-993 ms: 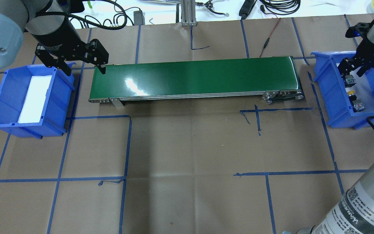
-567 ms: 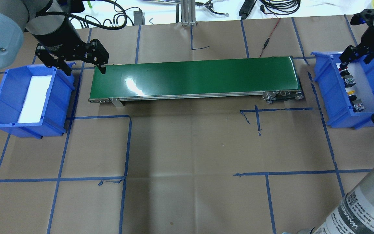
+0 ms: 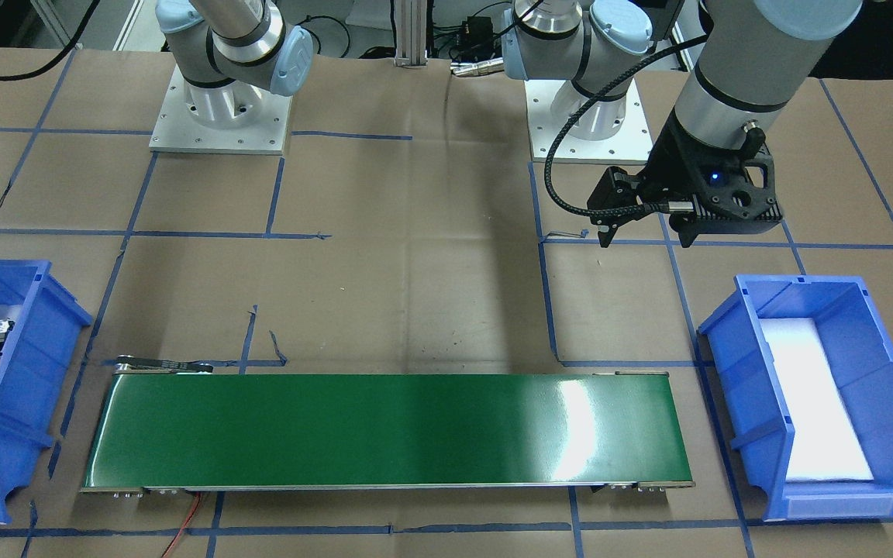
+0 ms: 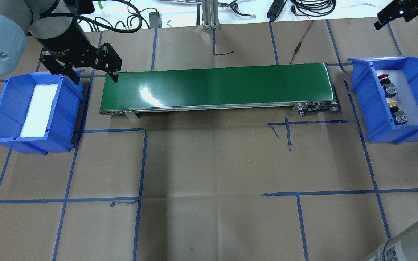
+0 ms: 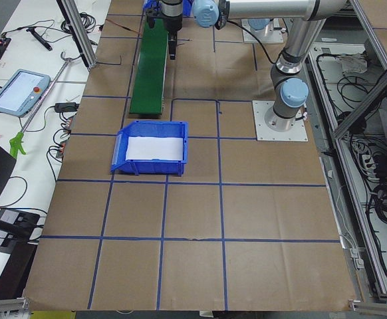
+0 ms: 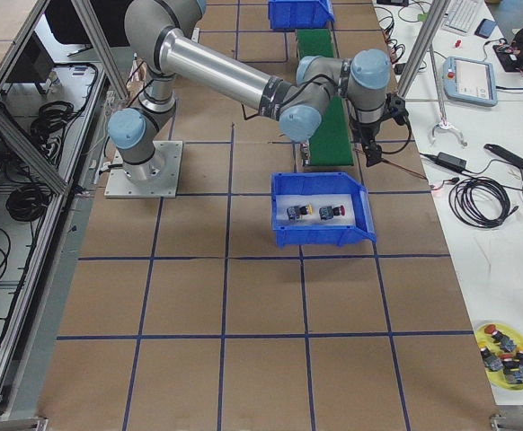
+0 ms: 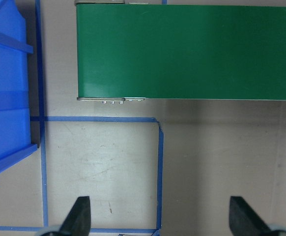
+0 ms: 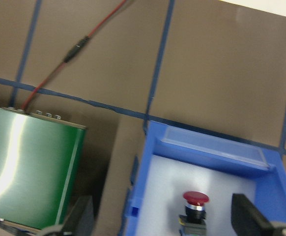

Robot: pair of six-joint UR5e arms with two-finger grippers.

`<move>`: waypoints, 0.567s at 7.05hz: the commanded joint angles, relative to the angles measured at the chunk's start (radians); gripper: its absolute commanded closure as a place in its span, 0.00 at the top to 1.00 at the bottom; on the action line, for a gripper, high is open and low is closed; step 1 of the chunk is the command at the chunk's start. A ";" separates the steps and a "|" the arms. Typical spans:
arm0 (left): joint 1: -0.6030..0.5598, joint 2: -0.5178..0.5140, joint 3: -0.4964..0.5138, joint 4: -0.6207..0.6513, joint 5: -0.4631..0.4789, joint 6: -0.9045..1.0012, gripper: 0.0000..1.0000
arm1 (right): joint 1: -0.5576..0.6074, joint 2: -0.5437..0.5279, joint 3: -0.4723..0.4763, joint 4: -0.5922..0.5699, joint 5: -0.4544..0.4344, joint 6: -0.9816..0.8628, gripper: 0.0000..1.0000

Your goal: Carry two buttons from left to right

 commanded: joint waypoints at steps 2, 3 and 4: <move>0.000 0.000 0.000 0.000 0.000 -0.002 1.00 | 0.113 -0.105 0.017 0.185 -0.029 0.399 1.00; 0.000 -0.002 0.000 0.000 0.000 -0.002 1.00 | 0.182 -0.141 0.033 0.191 -0.096 0.471 1.00; 0.000 -0.002 0.000 0.000 0.000 -0.002 1.00 | 0.266 -0.212 0.092 0.248 -0.126 0.599 1.00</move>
